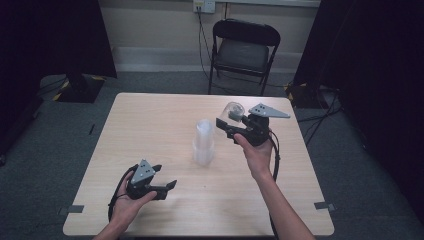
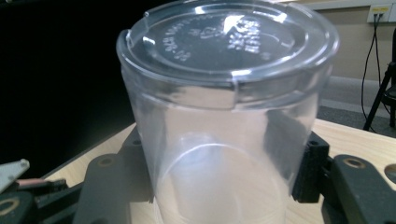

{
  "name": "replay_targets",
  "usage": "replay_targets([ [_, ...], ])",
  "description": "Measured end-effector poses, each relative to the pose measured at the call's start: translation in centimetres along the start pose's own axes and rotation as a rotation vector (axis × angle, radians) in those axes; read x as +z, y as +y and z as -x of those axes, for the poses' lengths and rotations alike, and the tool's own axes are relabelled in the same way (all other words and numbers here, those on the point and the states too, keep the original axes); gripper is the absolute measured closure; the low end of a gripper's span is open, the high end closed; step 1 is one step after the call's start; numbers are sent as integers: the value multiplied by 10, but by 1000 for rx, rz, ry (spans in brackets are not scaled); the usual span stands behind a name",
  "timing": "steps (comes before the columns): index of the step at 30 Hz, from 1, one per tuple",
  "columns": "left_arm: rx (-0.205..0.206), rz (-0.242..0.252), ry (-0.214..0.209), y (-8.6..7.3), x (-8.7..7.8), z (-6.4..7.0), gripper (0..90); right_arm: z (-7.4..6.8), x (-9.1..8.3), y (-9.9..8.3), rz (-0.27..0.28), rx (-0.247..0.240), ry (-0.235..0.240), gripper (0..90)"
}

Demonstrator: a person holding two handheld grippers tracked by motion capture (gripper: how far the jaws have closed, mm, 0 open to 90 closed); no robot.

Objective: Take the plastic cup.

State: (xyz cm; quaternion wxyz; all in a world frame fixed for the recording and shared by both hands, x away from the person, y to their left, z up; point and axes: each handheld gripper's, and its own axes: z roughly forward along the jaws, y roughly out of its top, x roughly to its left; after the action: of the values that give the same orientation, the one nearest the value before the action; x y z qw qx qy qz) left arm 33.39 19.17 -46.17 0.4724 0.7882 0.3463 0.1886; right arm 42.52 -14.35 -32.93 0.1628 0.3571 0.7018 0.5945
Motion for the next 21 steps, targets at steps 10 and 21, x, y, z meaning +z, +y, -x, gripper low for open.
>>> replay_targets([
  [10,-88,36,-31,11,-3,1,232,3,-16,-15,-27,30,-10,396],
  [21,-72,66,-47,29,2,14,155,-1,-25,-37,-71,59,11,395],
])
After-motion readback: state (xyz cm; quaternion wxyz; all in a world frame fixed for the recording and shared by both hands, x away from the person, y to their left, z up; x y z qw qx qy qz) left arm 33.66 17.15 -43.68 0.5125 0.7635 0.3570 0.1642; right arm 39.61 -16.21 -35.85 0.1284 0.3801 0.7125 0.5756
